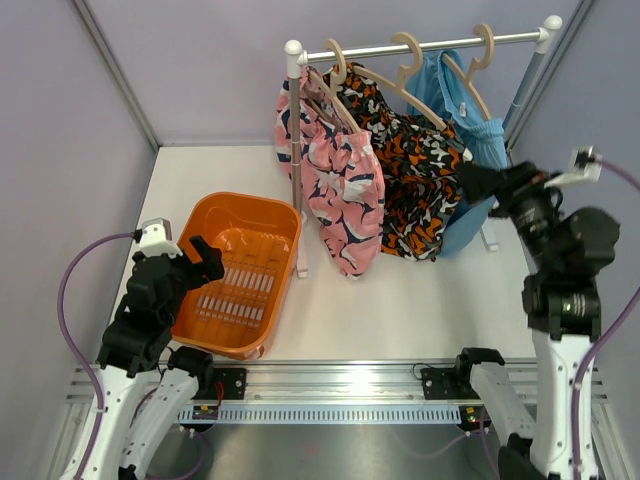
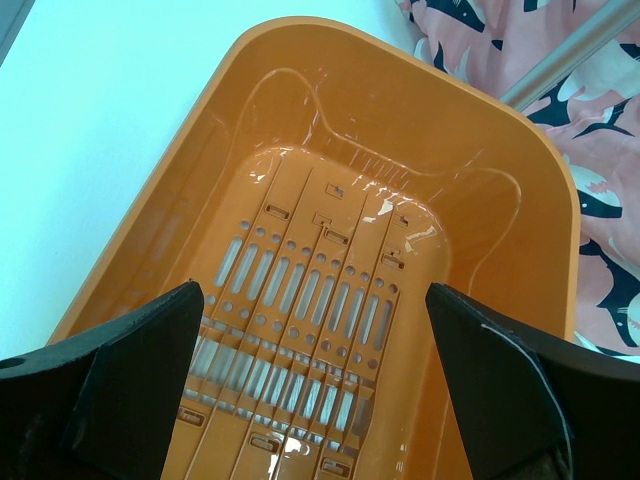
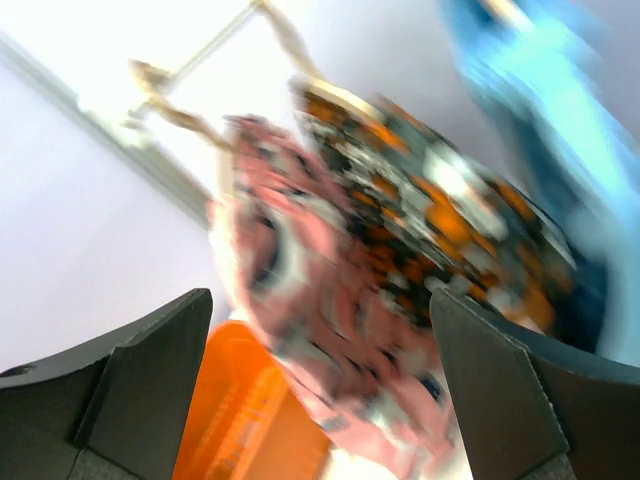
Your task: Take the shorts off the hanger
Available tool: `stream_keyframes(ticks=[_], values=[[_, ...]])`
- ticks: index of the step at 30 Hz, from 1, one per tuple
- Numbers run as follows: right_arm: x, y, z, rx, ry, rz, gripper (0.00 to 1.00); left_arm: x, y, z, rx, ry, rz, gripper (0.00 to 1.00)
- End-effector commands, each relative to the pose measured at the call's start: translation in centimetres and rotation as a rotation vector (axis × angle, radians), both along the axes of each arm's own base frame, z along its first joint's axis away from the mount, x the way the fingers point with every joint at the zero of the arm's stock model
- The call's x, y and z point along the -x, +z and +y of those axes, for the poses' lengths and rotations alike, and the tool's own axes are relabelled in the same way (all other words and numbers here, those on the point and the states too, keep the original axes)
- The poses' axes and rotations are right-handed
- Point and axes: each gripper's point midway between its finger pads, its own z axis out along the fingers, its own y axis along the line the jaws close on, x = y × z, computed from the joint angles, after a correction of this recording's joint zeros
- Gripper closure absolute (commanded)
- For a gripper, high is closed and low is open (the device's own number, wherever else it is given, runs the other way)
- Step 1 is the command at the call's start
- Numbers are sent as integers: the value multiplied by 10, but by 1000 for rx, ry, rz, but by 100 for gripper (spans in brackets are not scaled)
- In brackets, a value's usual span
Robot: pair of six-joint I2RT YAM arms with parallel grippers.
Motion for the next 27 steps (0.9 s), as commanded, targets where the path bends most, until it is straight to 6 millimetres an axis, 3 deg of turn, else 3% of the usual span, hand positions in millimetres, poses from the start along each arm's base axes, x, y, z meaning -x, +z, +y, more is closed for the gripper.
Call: stream_keyframes(ticks=[1, 2, 3, 4, 5, 6, 10, 14, 16, 17, 19, 20, 27], values=[[-16, 67, 34, 98, 233, -140, 1, -3, 7, -5, 7, -25, -29, 1], [-13, 94, 38, 117, 248, -190, 1, -3, 8, -5, 9, -26, -29, 1], [-33, 90, 39, 122, 257, -150, 1, -3, 7, -5, 7, -23, -27, 1], [-39, 96, 41, 158, 236, -169, 0, -3, 8, -5, 8, -24, -29, 1], [-35, 118, 49, 177, 243, -214, 1, -4, 7, -5, 7, -25, -27, 1], [-54, 109, 53, 211, 239, -179, 1, -3, 7, -5, 6, -23, -26, 1], [-84, 118, 88, 287, 276, -187, 1, -3, 8, -4, 8, -21, -32, 1], [-126, 109, 122, 389, 304, -143, 2, -2, 8, -5, 9, -26, -34, 1], [-137, 103, 133, 455, 299, -141, 3, -3, 8, -6, 10, -30, -33, 1], [-141, 98, 150, 480, 322, -132, 3, -3, 8, -6, 10, -32, -31, 1], [-151, 91, 158, 556, 280, -132, 3, -3, 8, -6, 9, -34, -31, 1], [-156, 84, 173, 580, 290, -124, 3, -3, 8, -7, 9, -34, -31, 1], [-195, 56, 187, 701, 193, -87, 3, -3, 7, -8, 10, -42, -29, 1]])
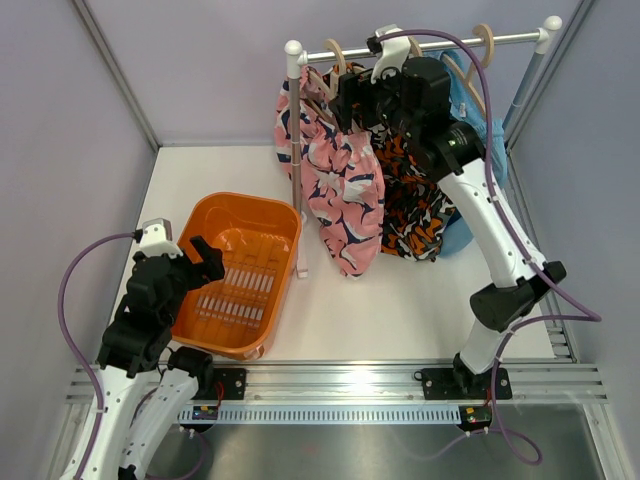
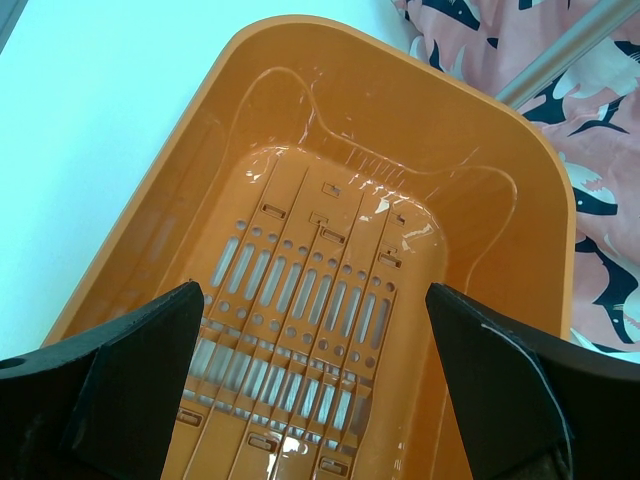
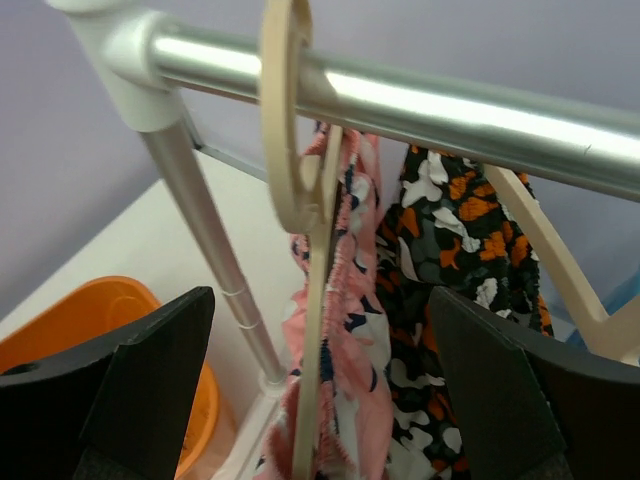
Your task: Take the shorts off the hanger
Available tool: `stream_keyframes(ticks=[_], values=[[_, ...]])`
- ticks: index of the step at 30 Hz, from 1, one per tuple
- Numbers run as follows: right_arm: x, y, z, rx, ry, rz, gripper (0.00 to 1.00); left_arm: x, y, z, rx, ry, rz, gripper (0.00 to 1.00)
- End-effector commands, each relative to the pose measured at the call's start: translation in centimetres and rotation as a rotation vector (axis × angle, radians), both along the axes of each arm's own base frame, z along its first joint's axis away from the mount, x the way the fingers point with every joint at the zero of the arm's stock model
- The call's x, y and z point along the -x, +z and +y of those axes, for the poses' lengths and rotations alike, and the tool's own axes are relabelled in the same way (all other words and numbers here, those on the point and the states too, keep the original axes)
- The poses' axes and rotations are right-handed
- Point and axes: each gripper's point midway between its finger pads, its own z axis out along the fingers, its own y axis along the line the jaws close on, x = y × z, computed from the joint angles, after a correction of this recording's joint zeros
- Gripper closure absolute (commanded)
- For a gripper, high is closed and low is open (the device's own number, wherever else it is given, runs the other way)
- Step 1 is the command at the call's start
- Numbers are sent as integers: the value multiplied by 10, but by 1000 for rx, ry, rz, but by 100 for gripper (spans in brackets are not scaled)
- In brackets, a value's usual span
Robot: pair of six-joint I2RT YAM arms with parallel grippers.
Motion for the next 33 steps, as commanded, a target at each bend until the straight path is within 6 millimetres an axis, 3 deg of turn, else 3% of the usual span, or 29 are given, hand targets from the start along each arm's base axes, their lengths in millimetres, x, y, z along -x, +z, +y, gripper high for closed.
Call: stream_keyframes(ticks=[1, 12, 20, 33], values=[[-13, 14, -18, 63, -110, -82, 3, -3, 7, -6, 9, -32, -29, 1], [-50, 0, 1, 92, -137, -130, 3, -4, 6, -7, 7, -36, -26, 1], [-61, -6, 12, 95, -126, -126, 4, -4, 5, -8, 8, -40, -23, 1], [-58, -11, 31, 66, -77, -109, 45, -3, 6, -11, 8, -52, -23, 1]])
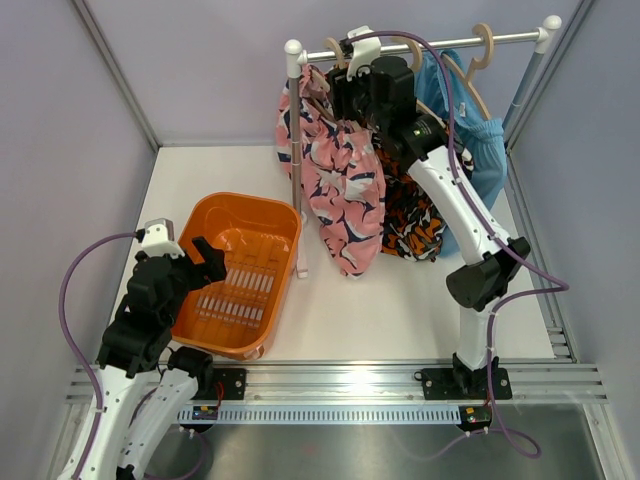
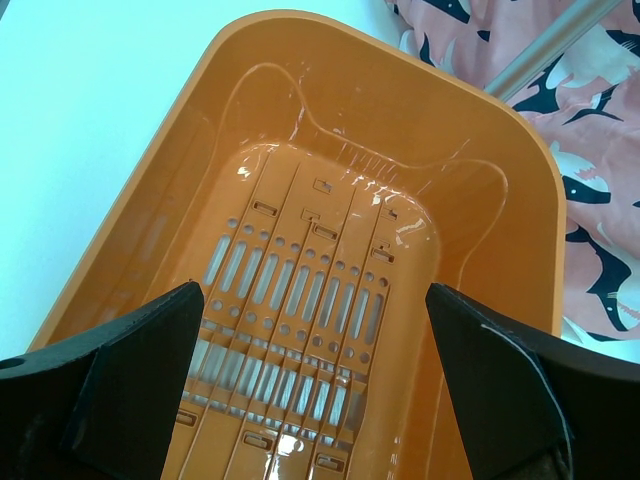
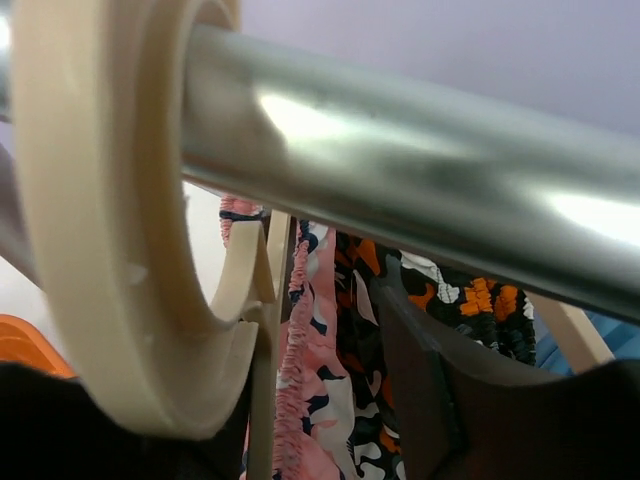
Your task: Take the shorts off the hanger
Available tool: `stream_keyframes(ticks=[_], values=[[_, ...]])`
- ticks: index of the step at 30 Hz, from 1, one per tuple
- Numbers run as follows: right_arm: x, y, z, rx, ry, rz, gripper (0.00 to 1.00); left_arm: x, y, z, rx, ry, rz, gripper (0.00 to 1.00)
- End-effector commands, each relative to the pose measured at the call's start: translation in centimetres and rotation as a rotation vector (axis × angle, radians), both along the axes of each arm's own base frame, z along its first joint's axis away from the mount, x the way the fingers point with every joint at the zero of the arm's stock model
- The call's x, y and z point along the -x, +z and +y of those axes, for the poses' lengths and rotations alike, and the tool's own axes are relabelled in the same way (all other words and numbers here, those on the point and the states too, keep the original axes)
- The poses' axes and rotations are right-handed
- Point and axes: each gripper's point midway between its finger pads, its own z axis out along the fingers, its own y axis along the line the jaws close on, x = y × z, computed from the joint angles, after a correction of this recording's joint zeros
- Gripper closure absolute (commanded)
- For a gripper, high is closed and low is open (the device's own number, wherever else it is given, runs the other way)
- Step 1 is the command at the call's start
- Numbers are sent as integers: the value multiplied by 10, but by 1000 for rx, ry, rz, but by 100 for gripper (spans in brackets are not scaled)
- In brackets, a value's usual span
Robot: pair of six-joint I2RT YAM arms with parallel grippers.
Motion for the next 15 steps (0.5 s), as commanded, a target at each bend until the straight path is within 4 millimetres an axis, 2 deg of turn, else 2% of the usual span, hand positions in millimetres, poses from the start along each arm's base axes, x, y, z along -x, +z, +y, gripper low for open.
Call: stream_keyframes(ticks=[1, 4, 5, 8, 9, 12, 15], values=[[7, 26, 14, -55, 40, -64, 47, -4, 5, -6, 4, -27, -23, 1], [8, 24, 17, -67, 47, -54, 57, -4, 6, -6, 2, -28, -23, 1], [8, 24, 18, -70, 48, -53, 65, -4, 6, -6, 4, -27, -24, 1], [11, 26, 17, -92, 48, -59, 75, -4, 6, -6, 2, -29, -23, 1], [12, 28, 17, -97, 46, -62, 85, -4, 5, -7, 3, -30, -21, 1], [14, 34, 13, -114, 28, -70, 100, -4, 5, -7, 2, -34, -21, 1], [19, 43, 8, -123, 19, -83, 100, -4, 5, -8, 3, -35, -20, 1]])
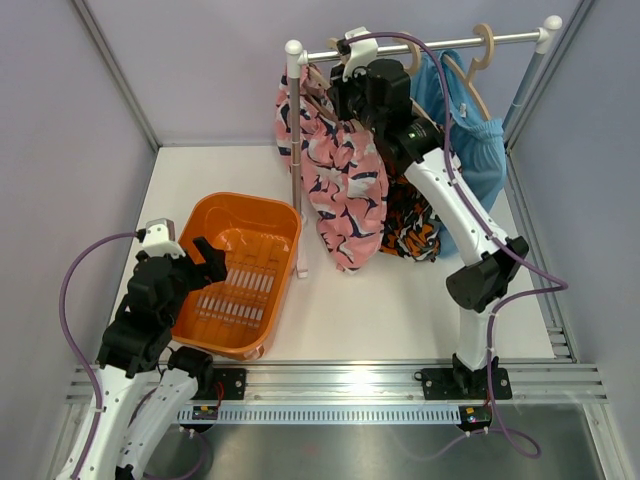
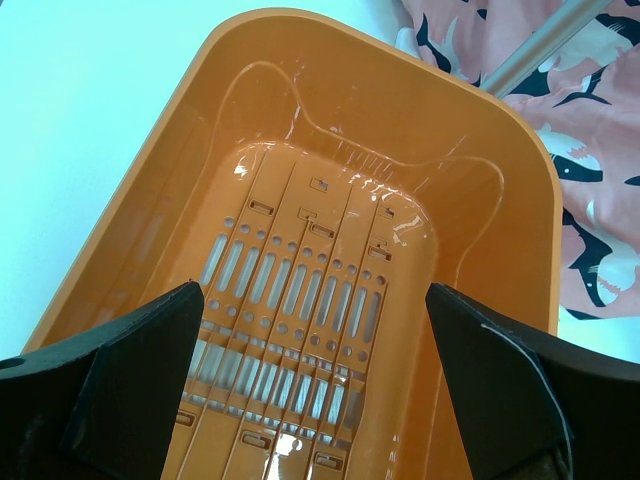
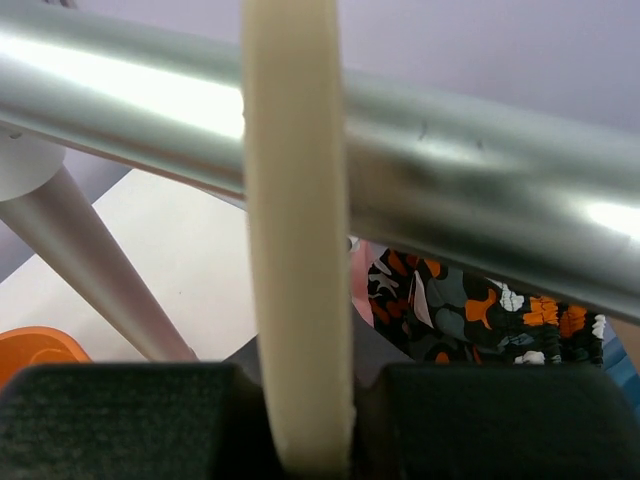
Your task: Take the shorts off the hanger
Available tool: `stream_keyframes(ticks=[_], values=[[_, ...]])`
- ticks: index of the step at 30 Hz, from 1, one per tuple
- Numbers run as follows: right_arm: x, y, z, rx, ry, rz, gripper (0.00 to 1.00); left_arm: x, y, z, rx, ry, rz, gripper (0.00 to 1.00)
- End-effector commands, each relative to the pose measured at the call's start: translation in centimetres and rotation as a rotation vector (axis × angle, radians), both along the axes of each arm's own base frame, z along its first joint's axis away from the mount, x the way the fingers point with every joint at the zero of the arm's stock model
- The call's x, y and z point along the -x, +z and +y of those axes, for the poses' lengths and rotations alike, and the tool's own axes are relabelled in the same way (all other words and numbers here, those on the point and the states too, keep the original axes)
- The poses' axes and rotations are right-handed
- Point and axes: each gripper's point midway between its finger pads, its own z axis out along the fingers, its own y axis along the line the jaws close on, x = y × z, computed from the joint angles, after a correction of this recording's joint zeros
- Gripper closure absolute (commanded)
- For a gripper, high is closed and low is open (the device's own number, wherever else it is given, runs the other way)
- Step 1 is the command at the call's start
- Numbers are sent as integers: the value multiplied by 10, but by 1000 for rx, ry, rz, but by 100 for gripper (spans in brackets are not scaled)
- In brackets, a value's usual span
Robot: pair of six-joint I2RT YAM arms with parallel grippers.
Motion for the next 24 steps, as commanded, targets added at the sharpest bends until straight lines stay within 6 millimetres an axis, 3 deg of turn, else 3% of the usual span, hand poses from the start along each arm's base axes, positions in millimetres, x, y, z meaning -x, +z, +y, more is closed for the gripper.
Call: stream_keyframes(ticks=[1, 13, 19, 24], values=[[18, 42, -10, -60, -17, -81, 100, -5, 4, -5, 3, -25, -19, 1], [50, 84, -37, -120, -42, -159, 100, -5, 3, -6, 2, -28, -13, 1], [62, 85, -51, -128, -74, -131, 100, -5, 3, -7, 1, -33, -11, 1], [77, 69, -64, -108, -97, -69, 100, -4, 6, -14, 4, -83, -34, 1]])
